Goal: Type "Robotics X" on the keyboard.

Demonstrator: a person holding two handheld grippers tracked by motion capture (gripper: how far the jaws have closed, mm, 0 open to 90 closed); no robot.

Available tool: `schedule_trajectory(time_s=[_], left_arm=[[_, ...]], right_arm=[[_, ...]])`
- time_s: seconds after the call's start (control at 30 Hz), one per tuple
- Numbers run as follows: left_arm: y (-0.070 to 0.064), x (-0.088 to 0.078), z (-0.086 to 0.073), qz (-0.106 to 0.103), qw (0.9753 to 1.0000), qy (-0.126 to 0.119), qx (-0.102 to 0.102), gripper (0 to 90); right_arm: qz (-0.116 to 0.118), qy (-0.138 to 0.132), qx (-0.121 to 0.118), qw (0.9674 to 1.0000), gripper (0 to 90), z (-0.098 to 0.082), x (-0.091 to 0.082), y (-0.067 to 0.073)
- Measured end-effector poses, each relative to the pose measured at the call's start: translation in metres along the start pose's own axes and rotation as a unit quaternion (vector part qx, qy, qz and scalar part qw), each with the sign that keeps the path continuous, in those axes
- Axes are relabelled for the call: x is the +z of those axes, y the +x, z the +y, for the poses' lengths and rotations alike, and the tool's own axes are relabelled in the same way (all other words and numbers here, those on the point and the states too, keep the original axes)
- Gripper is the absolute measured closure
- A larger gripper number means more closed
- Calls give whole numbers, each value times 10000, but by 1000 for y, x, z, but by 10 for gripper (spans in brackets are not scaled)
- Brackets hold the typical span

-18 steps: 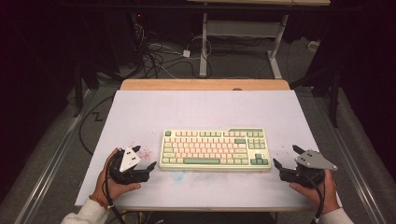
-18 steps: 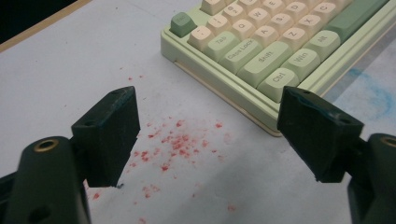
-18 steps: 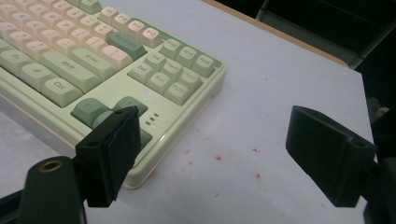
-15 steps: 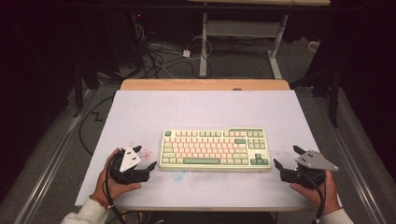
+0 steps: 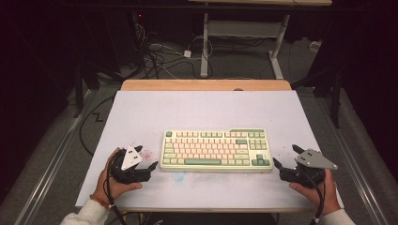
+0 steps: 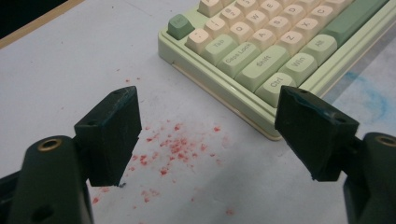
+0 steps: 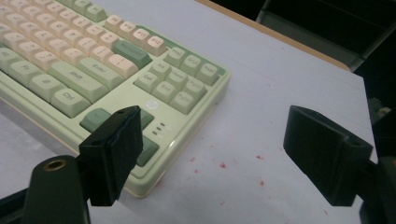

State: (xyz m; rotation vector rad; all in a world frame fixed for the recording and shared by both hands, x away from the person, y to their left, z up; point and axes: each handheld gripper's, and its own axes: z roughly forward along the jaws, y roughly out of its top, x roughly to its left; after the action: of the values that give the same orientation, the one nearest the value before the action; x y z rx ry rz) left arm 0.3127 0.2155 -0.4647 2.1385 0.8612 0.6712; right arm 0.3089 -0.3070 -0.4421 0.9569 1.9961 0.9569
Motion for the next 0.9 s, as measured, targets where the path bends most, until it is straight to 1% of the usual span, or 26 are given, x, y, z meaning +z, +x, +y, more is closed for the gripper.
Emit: schedule_trajectory(time_s=[0.03,0.1,0.17,0.2,0.23,0.27,0.3,0.33,0.37,0.4,0.43,0.47,0.5,0.53,0.57,0.6,0.63,0.67,0.7,0.77,0.8,0.87,0.9], left_arm=[[1,0,3,-35,10000,2,-42,214],[1,0,4,-21,10000,1,-35,212],[1,0,7,-21,10000,-13,-22,211],[2,1,9,2,10000,-36,44,211],[1,1,10,-23,10000,-14,-9,210],[1,2,12,-53,10000,-12,-6,210],[0,4,15,-5,10000,-7,83,210],[0,4,15,-5,10000,-7,83,211],[-1,6,18,-37,9999,14,99,215],[-1,6,18,-37,9999,14,99,227],[-1,6,21,-53,9999,32,86,227],[-1,7,22,-71,9999,25,94,237],[-1,7,24,-79,9999,5,93,239],[-1,7,25,-75,9999,-1,80,239],[0,8,26,-66,9999,10,93,239],[0,8,27,-85,10000,26,38,239],[1,8,29,-72,10000,-18,58,239],[1,9,29,-80,10000,2,50,239],[1,9,30,-93,10000,27,-7,239],[1,10,31,-120,9999,15,-16,238],[0,10,31,-144,9999,39,0,239],[0,11,31,-149,9999,49,15,239],[0,11,32,-123,9999,33,79,239]], right_arm=[[13,-1,-10,10000,199,2,1,1],[65,-38,-47,10000,210,6,1,2],[231,-85,-85,9997,257,10,2,3],[329,-129,-105,9993,262,11,2,3],[440,-168,-131,9988,271,13,2,4],[511,-183,-127,9984,293,15,3,4],[534,-202,-118,9983,324,18,3,4],[551,-226,-129,9981,358,19,4,5],[600,-214,-117,9979,389,23,6,6],[600,-214,-117,9979,389,23,6,6],[616,-204,-141,9978,432,24,7,6],[650,-157,-151,9976,492,27,9,8],[777,-145,-174,9967,560,29,11,10],[807,-45,-272,9964,666,34,16,15],[888,17,-285,9956,716,36,18,18],[992,28,-349,9945,764,38,21,20],[1022,61,-419,9939,811,41,23,24],[1058,101,-464,9932,839,42,26,26],[1152,135,-547,9917,860,45,29,30],[1265,175,-620,9899,898,48,35,36],[1334,210,-633,9888,900,49,38,39],[1371,231,-647,9882,900,50,41,41],[1481,293,-726,9859,900,53,47,47]])
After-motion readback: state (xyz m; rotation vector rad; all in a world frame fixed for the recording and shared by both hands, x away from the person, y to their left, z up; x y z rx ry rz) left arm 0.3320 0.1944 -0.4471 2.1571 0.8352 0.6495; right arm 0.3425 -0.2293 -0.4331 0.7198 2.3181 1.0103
